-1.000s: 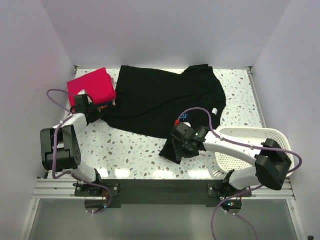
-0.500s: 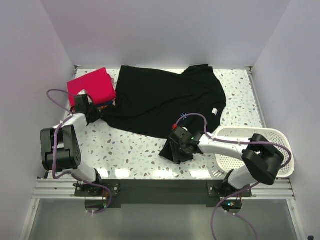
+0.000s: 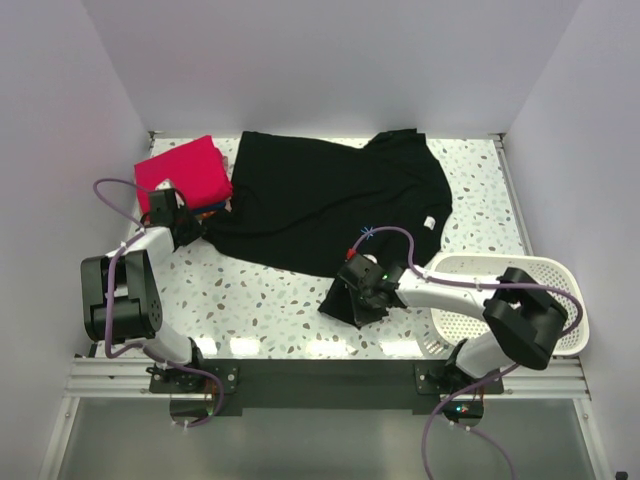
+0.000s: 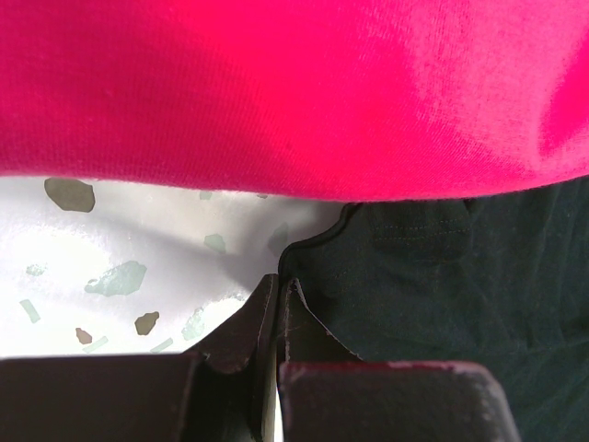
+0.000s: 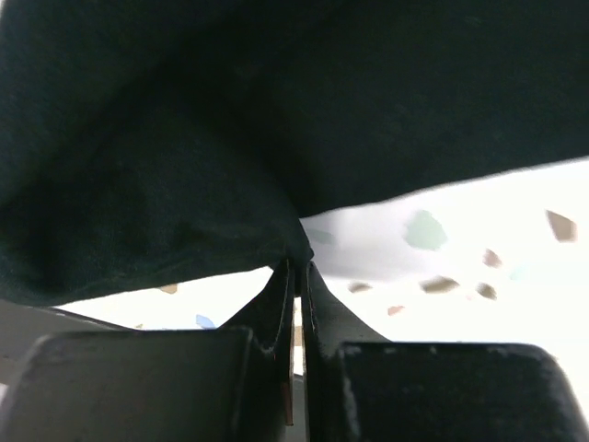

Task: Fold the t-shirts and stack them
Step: Flatten the tshirt out

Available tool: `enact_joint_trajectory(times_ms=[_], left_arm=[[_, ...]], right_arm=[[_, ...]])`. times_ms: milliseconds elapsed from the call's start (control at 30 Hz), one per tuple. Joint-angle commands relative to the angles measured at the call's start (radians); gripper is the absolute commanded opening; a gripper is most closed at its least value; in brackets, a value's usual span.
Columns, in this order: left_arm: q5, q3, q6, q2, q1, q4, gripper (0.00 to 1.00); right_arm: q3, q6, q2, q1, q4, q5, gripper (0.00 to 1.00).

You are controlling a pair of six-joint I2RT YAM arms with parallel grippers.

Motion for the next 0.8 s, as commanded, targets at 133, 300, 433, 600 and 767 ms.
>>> enact_joint_trajectory(times_ms=[133, 300, 433, 600, 767], left_arm=[[0.001, 0.027, 0.005, -0.044, 0.007, 0.024, 0.00], [0.001, 0.024, 0.007, -0.067, -0.001, 0.015, 0.00], [-0.011, 0.022, 0.008, -0.086, -0.036, 0.004, 0.00], [-0.008, -0.004, 0.004, -0.139, -0.053, -0.013, 0.00], [-0.014, -0.054, 0.002, -0.224, -0.056, -0.039, 0.00]], right_arm=[[0.119, -0.028, -0.150, -0.016, -0.203, 0.142, 0.00], [0.183, -0.063, -0.265, -0.061, -0.329, 0.223, 0.00], [0.215, -0.091, -0.358, -0.104, -0.398, 0.270, 0.00], [0.324, -0.132, -0.444, -0.128, -0.499, 0.351, 0.00], [0.429, -0.154, -0.500, -0.128, -0.645, 0.461, 0.00]])
